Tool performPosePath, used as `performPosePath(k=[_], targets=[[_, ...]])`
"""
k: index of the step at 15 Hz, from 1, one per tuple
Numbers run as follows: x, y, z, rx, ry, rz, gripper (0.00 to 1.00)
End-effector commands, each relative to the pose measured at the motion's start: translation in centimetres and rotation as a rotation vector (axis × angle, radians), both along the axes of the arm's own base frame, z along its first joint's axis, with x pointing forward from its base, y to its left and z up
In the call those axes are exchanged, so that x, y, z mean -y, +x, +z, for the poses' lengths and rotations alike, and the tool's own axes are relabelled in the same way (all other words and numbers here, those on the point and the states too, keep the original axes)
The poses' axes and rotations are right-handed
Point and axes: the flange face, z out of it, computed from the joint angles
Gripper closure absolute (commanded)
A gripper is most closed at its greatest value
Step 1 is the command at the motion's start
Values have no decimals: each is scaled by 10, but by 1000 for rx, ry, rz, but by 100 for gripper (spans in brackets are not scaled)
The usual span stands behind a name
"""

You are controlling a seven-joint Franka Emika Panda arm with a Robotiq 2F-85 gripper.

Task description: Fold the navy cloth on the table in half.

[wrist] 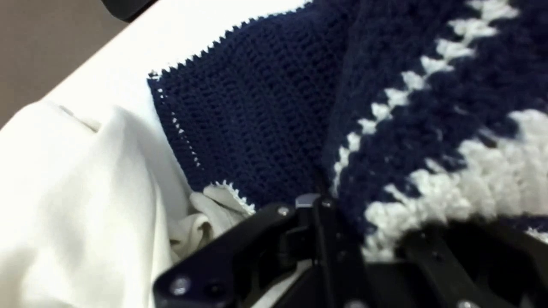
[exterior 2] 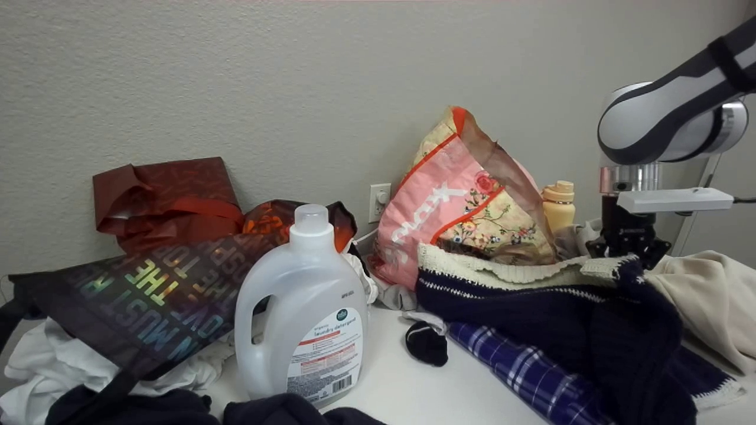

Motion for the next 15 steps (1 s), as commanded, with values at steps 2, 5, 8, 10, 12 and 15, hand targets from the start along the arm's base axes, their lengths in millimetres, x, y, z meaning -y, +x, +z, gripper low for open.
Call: performPosePath(k=[2, 5, 8, 10, 12, 15], targets=[[29, -5, -6, -107, 48, -41, 97], [43, -13, -14, -193, 100, -47, 97], [51, -22, -21, -288, 176, -13, 97], [50, -29, -26, -358, 258, 42, 97], [46, -35, -32, -414, 344, 85, 97], [37, -42, -40, -487, 476, 138, 97]])
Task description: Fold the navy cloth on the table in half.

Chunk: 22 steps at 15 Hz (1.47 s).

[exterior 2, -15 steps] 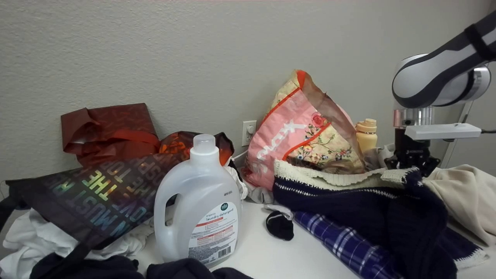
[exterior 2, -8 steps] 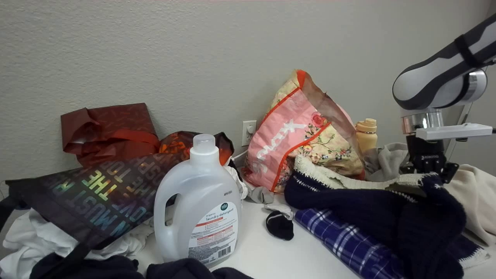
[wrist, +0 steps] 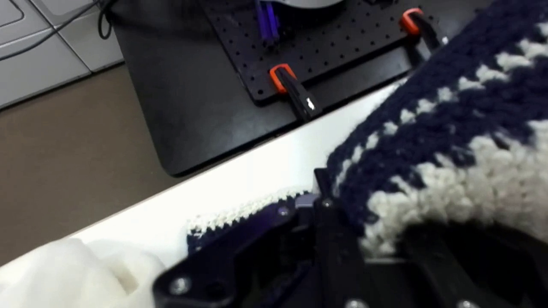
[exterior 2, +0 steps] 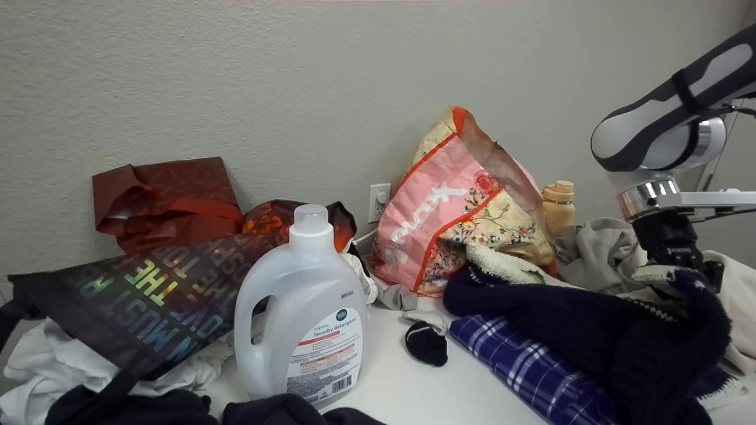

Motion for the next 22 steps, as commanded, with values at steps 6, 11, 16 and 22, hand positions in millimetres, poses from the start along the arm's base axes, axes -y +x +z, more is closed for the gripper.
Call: performPosePath(k=[6, 11, 16, 22], targets=[[-10, -7, -19, -176, 219, 62, 97], [-10, -6, -32, -202, 224, 49, 58], [-11, 2, -33, -168, 201, 53, 21], [-15, 41, 26, -13, 147, 90, 0]])
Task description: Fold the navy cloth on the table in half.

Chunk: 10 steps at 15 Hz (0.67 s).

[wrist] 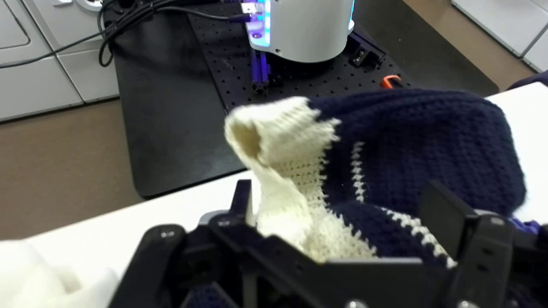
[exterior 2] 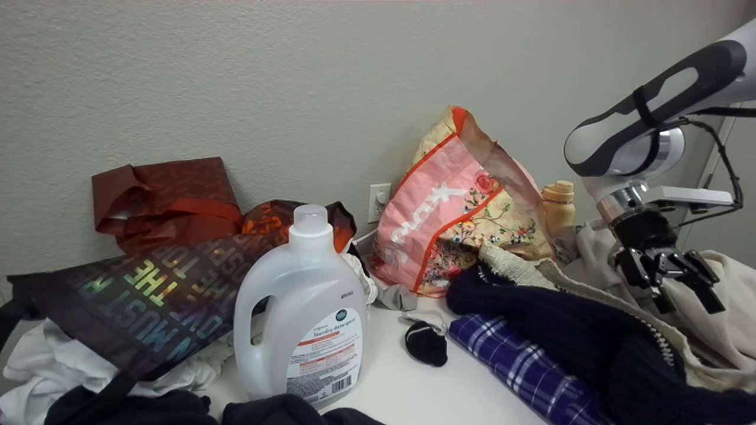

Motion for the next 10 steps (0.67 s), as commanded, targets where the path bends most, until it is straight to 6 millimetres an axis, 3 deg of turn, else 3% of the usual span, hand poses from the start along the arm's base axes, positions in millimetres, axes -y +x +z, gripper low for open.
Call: performPosePath(k=[1, 3, 6, 10], targets=[[-8, 25, 51, 134, -15, 8, 0], [-17, 36, 72, 187, -12, 18, 0], [-35, 44, 83, 242, 8, 29, 0], [-64, 55, 66, 295, 31, 22, 0]])
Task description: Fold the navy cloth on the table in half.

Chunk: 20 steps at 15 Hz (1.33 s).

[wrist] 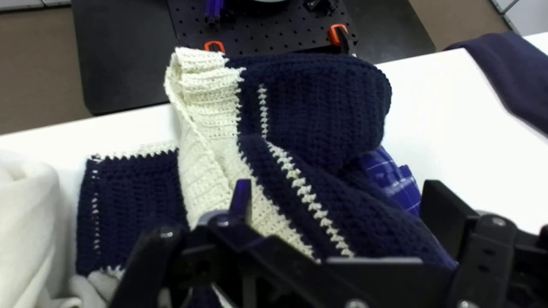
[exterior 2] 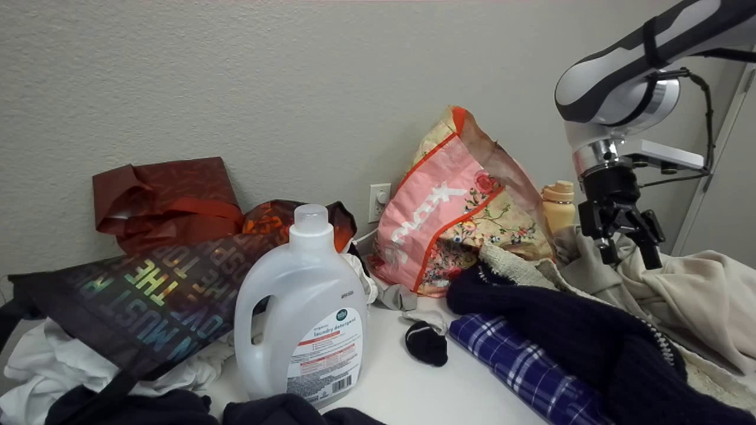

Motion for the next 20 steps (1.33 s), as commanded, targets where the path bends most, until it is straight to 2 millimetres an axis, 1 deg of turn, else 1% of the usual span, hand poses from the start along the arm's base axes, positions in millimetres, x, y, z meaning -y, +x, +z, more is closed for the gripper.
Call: performPosePath(k=[1, 5, 8, 11, 14, 15, 16, 20], targets=[[-26, 5, -18, 70, 0, -16, 0], [-52, 19, -41, 187, -8, -72, 0], [-73, 28, -46, 277, -2, -110, 0], [-92, 33, -51, 358, -13, -125, 0], [-104, 36, -58, 435, -46, -123, 0], [-106, 36, -61, 458, -60, -120, 25], [-108, 37, -64, 479, -73, -120, 26], [-105, 37, -75, 550, -128, -141, 58]])
